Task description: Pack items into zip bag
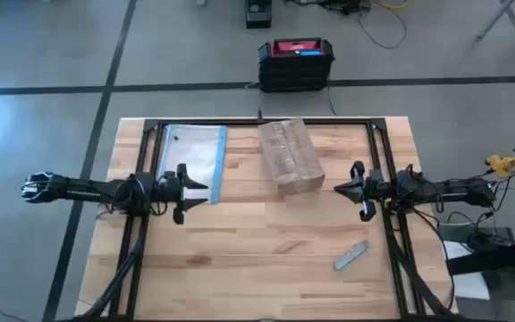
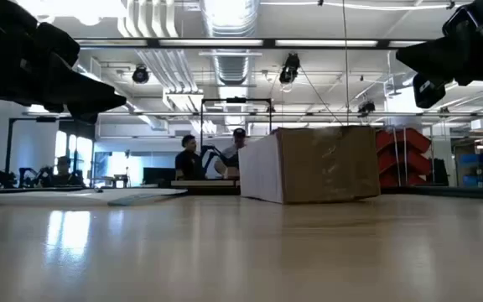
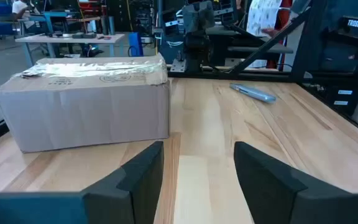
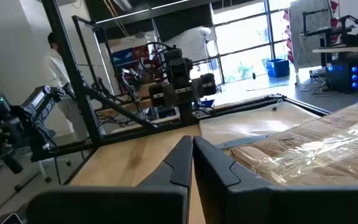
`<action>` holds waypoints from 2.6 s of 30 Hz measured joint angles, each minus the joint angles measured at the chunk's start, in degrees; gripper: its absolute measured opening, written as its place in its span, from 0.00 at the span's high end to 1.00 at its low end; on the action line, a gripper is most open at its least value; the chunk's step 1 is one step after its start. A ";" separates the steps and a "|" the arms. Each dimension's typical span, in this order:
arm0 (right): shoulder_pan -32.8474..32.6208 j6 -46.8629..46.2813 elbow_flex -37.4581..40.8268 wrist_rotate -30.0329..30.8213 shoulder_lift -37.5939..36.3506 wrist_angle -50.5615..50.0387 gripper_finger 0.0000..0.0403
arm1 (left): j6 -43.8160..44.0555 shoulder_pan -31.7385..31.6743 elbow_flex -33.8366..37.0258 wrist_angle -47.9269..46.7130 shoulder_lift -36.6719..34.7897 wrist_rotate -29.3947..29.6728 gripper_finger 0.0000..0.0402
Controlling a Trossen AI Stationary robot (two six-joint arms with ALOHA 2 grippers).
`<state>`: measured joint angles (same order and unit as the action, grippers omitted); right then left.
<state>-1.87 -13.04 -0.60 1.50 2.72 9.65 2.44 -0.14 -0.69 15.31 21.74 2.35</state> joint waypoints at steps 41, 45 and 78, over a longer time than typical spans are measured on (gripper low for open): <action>0.02 -0.62 0.01 0.00 0.02 0.50 1.00 | 0.00 -0.01 0.00 0.01 0.00 0.01 0.55; -0.01 -10.36 0.00 -0.79 0.14 3.08 1.00 | 0.00 0.00 0.00 0.02 0.00 0.00 0.55; -15.91 -5.12 -52.02 -10.30 59.64 -72.79 1.00 | 0.00 -0.02 0.02 0.00 0.00 0.02 0.55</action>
<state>-17.78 -18.16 -52.62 -8.80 62.36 -63.15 2.44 -0.16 -0.67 15.31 21.74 2.37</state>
